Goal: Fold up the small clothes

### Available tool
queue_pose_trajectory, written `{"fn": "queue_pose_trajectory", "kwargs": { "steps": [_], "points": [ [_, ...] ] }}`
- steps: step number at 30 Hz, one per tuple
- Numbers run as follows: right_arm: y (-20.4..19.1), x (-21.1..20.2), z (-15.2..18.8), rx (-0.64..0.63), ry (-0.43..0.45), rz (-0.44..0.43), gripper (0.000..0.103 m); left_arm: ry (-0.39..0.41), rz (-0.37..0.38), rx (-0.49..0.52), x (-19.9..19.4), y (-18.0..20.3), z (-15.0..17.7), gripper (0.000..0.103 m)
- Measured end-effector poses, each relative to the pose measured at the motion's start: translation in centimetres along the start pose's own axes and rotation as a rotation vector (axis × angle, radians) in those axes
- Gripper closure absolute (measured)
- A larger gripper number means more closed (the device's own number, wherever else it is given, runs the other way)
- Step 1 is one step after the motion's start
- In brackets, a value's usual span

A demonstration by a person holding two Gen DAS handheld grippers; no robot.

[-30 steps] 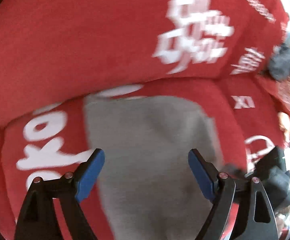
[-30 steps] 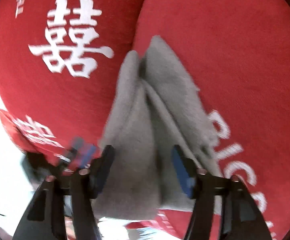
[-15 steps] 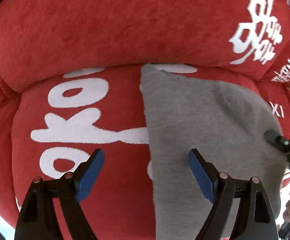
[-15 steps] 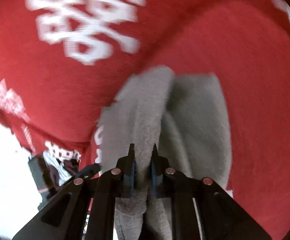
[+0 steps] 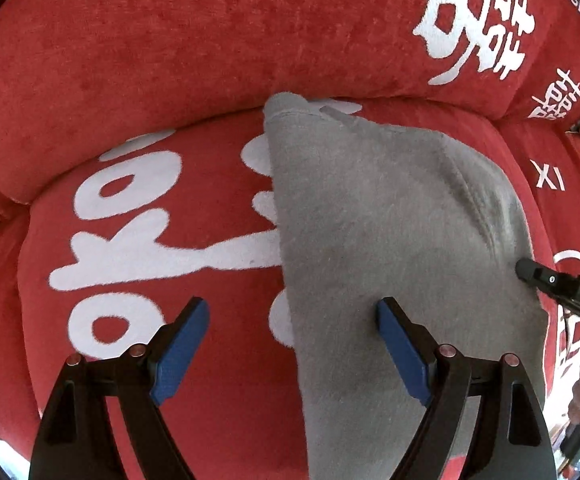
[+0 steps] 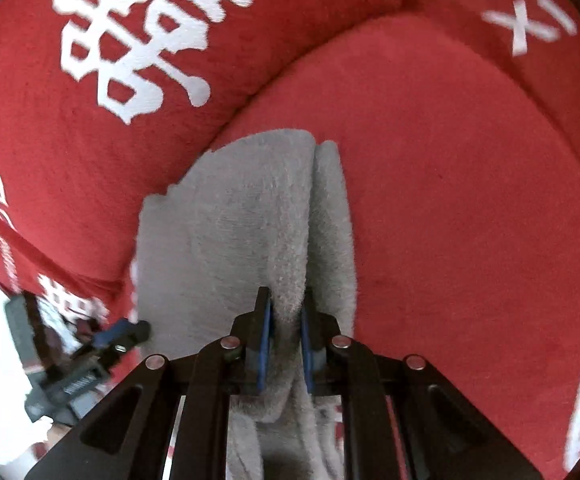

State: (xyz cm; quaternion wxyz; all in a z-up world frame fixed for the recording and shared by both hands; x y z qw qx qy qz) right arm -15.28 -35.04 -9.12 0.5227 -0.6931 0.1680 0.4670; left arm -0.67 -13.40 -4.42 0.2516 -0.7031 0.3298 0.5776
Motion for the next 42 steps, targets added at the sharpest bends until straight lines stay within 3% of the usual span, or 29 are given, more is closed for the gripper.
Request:
{"fn": "queue_pose_trajectory", "kwargs": {
  "steps": [3,5,8,10,13,17,21,22,24,28,31,38,40,42],
  "points": [
    [0.8,-0.5,-0.4,0.044,-0.015,-0.013,0.093,0.005,-0.023,-0.016,-0.7,-0.8,0.2,0.016],
    [0.5,-0.5,-0.7,0.102,-0.062,-0.145,0.093,0.011,-0.035,-0.016,-0.8,-1.3,0.2,0.016],
    [-0.3,0.0,-1.2,0.105,-0.102,-0.195,0.088,0.02,-0.047,-0.049,-0.1,-2.6,-0.5,0.016],
    [-0.6,0.9,-1.5,0.1,-0.124,-0.179,0.083,0.026,-0.04,-0.08,0.5,-3.1,-0.9,0.017],
    [-1.3,1.4,-1.7,0.064,-0.12,-0.124,0.095,0.011,-0.042,-0.093,1.0,-3.3,-1.2,0.017],
    [-3.6,-1.1,-1.3,-0.078,-0.047,-0.08,0.096,0.037,-0.022,-0.022,-0.1,-1.7,-0.8,0.016],
    [-0.8,2.1,-1.0,-0.035,-0.113,0.029,0.096,0.021,-0.035,0.002,1.7,-0.6,0.1,0.016],
    [-0.4,2.9,-0.9,-0.028,-0.122,0.033,0.095,0.023,-0.036,-0.012,1.8,-0.8,0.2,0.01],
    [-0.4,2.7,-1.1,-0.007,-0.093,0.022,0.095,0.015,-0.031,-0.037,1.7,-1.3,0.3,0.009],
    [-0.1,1.1,-0.5,-0.019,-0.074,0.094,0.09,-0.003,-0.034,-0.023,0.7,-2.0,1.3,0.009],
    [-1.2,-0.9,0.9,-0.071,-0.063,0.111,0.084,-0.019,0.01,-0.027,-0.4,-1.7,2.6,0.009],
    [-5.7,-3.2,7.6,-0.224,-0.143,-0.022,0.084,-0.068,0.062,0.018,-0.5,1.6,5.9,0.009],
    [-5.7,-2.1,9.0,-0.266,-0.17,0.018,0.088,-0.083,0.058,0.024,0.5,2.4,6.9,0.009],
    [-4.3,-0.4,10.0,-0.332,-0.181,0.14,0.088,-0.101,0.046,0.032,1.2,2.6,7.8,0.009]
  ]
}}
Point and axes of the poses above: each gripper's, at about its wrist camera, not at the fingertips, and x roughly the way its jaws point, y to its right, z to its underside, the point moved 7 cm from there along x, roughly the way its jaws point, and after that the axes turned 10 degrees about x, right-handed, at the moved point
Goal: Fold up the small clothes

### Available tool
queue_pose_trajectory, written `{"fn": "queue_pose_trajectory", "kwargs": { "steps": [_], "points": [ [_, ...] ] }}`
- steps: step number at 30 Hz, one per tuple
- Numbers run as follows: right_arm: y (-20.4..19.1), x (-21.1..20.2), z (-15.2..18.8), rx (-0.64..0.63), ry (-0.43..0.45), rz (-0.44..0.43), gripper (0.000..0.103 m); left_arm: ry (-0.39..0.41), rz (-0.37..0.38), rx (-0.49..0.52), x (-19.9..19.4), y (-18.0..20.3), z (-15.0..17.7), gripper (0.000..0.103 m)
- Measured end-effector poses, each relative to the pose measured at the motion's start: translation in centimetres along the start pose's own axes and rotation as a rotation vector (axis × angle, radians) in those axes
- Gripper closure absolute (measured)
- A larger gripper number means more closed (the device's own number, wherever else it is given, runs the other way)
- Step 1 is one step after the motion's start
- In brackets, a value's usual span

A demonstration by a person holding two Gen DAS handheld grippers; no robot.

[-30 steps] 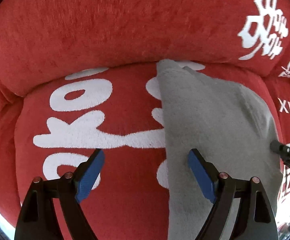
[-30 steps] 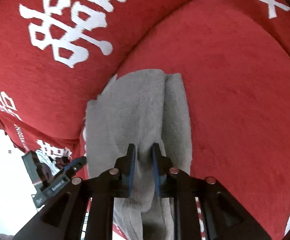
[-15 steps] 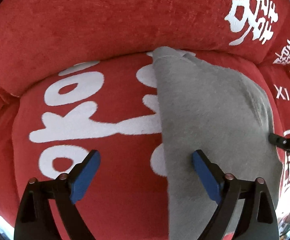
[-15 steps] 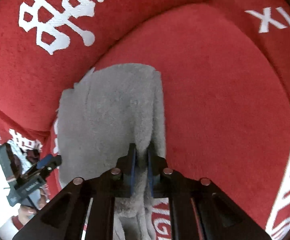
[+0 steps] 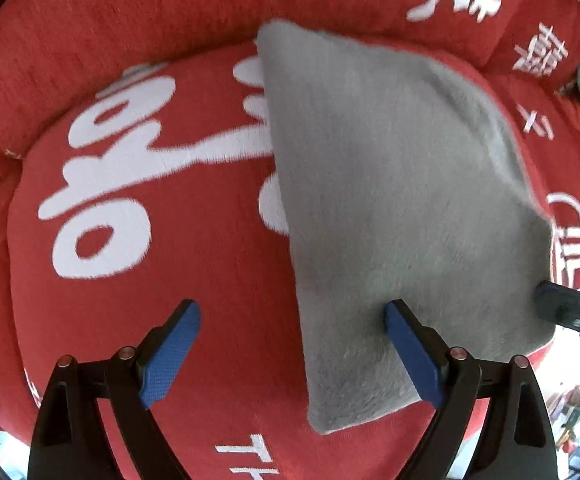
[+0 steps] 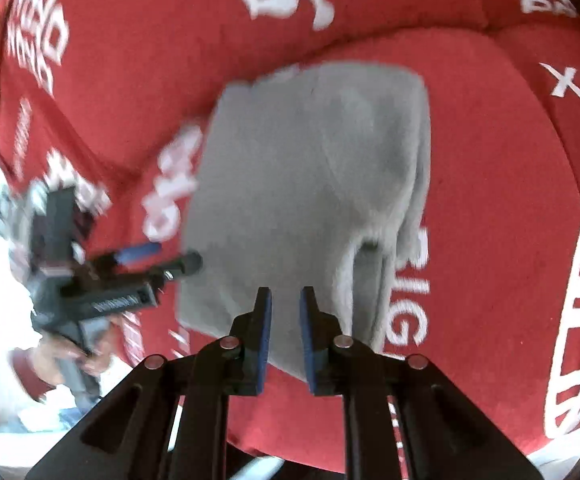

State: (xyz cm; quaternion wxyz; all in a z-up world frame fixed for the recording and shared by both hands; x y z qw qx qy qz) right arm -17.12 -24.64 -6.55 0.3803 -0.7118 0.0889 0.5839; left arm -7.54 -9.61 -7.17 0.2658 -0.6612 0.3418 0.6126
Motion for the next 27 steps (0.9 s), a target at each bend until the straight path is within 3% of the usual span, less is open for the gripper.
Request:
{"fn": "queue_pose_trajectory", "kwargs": {
  "steps": [1,2,4,15,23,27],
  "points": [
    [0.7,0.7,0.4,-0.009,-0.01,0.043,0.089,-0.007,0.001,-0.001,0.3,0.0,0.3,0.009],
    [1.8,1.7,0.9,-0.001,-0.033,0.088,0.097,-0.014,0.006,-0.006,0.7,0.1,0.8,0.009],
    [3.0,1.9,1.3,0.036,-0.025,0.045,0.103,-0.02,0.011,-0.014,0.8,0.0,1.2,0.009],
    [3.4,1.0,2.8,-0.003,-0.039,0.044,0.103,-0.064,-0.035,0.008,0.9,0.6,2.3,0.009],
    [3.7,0.6,3.3,0.007,-0.056,0.048,0.103,-0.058,-0.057,-0.043,-1.0,1.1,2.6,0.009],
    [4.5,0.2,3.7,0.012,-0.068,0.094,0.096,-0.048,-0.068,-0.053,-1.5,1.5,2.1,0.009]
  ]
}}
Point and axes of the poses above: each gripper's, at about its wrist camera, not at the fingertips, and x roughly the way its jaws point, y to its right, z to its underside, the point moved 7 cm from there along x, roughly the way its jaws point, and after that the axes turned 10 degrees about x, right-handed, at the moved point
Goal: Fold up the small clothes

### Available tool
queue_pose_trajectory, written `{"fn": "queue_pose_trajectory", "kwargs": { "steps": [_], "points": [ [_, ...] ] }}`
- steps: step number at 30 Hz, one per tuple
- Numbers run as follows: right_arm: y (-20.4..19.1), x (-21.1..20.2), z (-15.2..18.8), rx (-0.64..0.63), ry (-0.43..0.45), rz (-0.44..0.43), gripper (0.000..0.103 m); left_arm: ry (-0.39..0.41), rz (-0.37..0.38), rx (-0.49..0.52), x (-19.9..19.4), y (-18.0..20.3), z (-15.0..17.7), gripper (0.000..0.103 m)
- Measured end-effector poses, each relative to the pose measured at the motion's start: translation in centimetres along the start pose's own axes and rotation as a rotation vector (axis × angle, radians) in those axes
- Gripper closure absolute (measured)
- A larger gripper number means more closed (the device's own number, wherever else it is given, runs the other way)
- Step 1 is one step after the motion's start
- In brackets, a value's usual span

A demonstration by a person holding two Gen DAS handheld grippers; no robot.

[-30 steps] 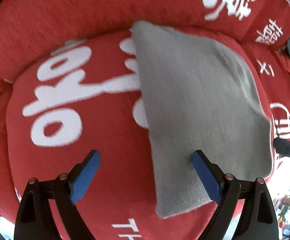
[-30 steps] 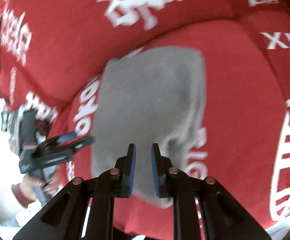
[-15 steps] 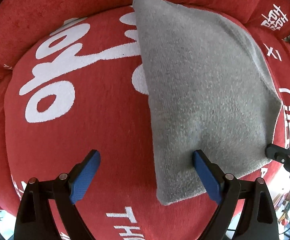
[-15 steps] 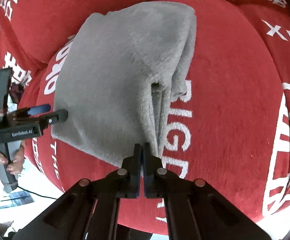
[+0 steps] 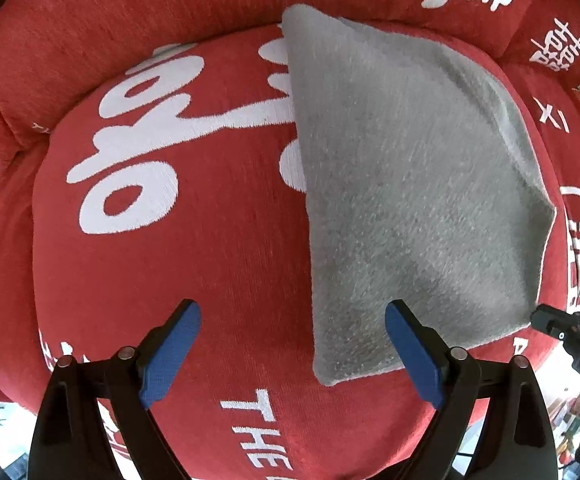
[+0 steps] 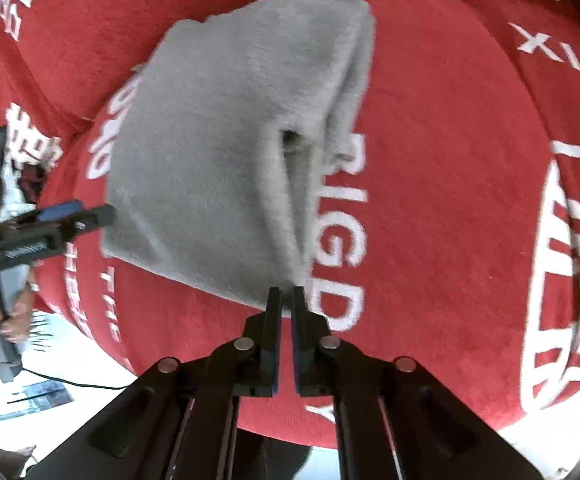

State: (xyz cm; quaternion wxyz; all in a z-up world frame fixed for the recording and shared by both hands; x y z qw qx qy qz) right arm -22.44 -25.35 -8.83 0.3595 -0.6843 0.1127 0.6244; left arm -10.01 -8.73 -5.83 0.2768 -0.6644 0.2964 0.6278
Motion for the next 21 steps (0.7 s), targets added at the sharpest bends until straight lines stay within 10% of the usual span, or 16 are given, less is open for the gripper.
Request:
{"fn": "queue_pose_trajectory", "kwargs": {
  "steps": [12,21],
  "points": [
    [0.9,-2.4,-2.3,0.091,0.07,-0.036,0.094,0.016,0.033,-0.014,-1.6,-0.5,-1.4,0.009],
    [0.8,-2.6,-2.9,0.113,0.09,-0.052,0.075,0.028,0.015,-0.003,-1.6,0.0,-2.6,0.0]
  ]
}}
Point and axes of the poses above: each gripper's, at about its wrist camera, not at the fingertips, and x roughly the way its jaws point, y to its right, z to its underside, the point moved 7 cm from there along x, roughly the way its jaws point, and after that the axes turned 10 degrees about x, right-handed, at the moved point
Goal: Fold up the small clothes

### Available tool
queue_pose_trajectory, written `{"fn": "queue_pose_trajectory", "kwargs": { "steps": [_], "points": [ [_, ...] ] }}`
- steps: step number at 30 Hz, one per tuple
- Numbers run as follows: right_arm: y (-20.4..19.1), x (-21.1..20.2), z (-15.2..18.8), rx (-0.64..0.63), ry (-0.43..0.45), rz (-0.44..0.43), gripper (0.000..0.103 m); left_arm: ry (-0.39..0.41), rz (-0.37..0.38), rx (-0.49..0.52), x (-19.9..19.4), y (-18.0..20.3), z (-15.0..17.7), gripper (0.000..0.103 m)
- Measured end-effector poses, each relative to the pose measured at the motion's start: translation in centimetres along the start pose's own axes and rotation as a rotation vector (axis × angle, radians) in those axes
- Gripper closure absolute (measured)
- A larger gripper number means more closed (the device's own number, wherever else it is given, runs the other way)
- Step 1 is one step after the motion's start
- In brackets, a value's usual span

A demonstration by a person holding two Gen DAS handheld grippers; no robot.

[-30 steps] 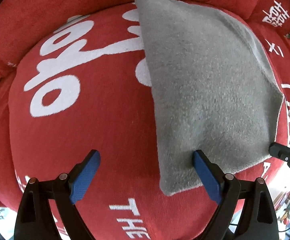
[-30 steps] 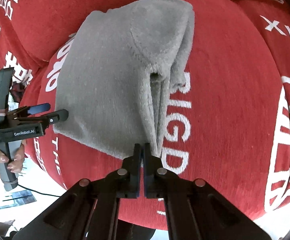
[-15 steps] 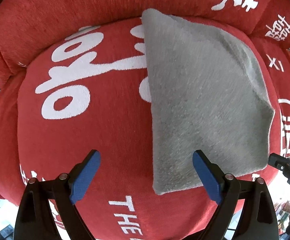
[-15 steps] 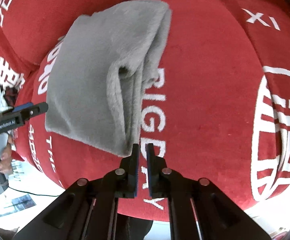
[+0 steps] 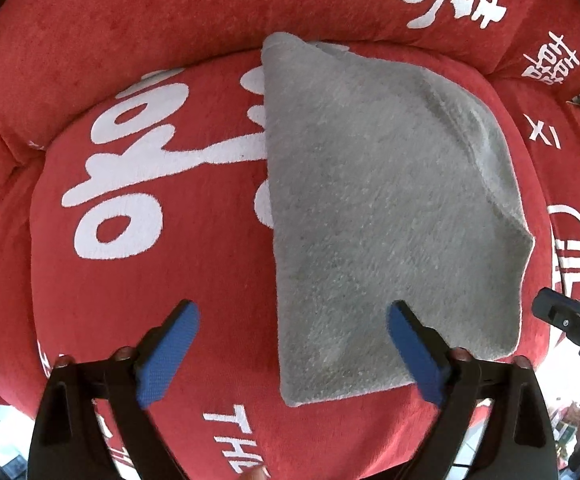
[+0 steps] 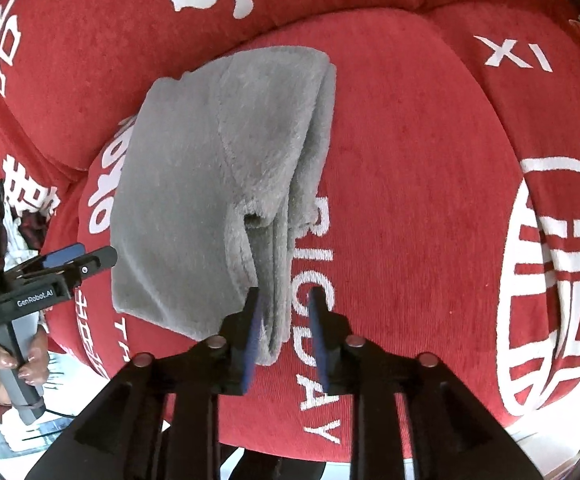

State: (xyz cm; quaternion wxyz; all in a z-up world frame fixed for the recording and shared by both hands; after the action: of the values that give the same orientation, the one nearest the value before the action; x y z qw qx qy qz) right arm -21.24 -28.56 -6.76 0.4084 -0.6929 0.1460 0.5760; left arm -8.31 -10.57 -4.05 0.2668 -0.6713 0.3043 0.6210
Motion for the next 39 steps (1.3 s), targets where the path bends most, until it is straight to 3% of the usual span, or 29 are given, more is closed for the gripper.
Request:
{"fn": "queue_pose_trajectory", "kwargs": {
  "steps": [8,16,28,39],
  "points": [
    [0.7,-0.4,-1.0,0.054,0.025,-0.027,0.054,-0.019,0.009,0.009,0.4,0.3,-0.8,0.0],
    [0.6,-0.8,-3.3,0.063,0.049,-0.047,0.054,-0.03,-0.037,0.008,1.3,-0.7,-1.7,0.0],
    [-0.8,-0.2,-6.4,0.071,0.054,-0.085,0.054,-0.011,0.009,-0.006,1.9,-1.4,-4.1,0.0],
    [0.0,2.5,-8.4,0.213,0.007,-0.197,0.054,0.043,0.089,-0.08,2.3,-2.8,-6.8,0.0]
  ]
}}
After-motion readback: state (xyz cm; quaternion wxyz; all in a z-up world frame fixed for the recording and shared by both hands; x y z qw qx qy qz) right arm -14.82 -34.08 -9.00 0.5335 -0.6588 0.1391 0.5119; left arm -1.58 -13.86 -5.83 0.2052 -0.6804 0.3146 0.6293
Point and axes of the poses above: each gripper's, at about its wrist camera, not at the fingertips, and x roughly the way its jaws point, y to its right, z to its underside, the point moved 7 cm from there along x, roughly the way its jaws point, and after that the axes turned 10 degrees about x, right-handed, at the moved point
